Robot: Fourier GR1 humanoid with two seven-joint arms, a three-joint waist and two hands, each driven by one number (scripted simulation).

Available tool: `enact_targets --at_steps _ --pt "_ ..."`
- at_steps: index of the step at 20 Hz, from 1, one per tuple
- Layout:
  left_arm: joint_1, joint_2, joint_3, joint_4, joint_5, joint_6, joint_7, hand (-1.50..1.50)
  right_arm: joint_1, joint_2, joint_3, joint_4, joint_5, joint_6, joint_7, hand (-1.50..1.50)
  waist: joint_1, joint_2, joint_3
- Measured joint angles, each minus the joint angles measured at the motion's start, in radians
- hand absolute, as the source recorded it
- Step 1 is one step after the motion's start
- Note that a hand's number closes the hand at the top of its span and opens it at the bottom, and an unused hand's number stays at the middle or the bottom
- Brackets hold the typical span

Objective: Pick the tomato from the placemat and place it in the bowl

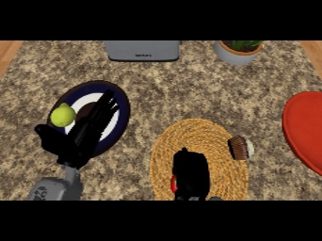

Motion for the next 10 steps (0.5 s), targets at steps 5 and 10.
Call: enact_targets --at_steps 5,10 --pt "0.021 0.011 0.016 -0.01 0.004 -0.002 -0.007 0.0 0.171 -0.275 0.048 -0.182 -0.05 -0.029 -0.22 1.5 -0.02 -0.006 0.001" --pt "0.027 0.019 0.031 -0.013 0.013 -0.009 -0.007 0.0 0.342 -0.601 0.022 -0.299 -0.072 -0.17 -0.456 1.5 -0.034 -0.003 0.002"
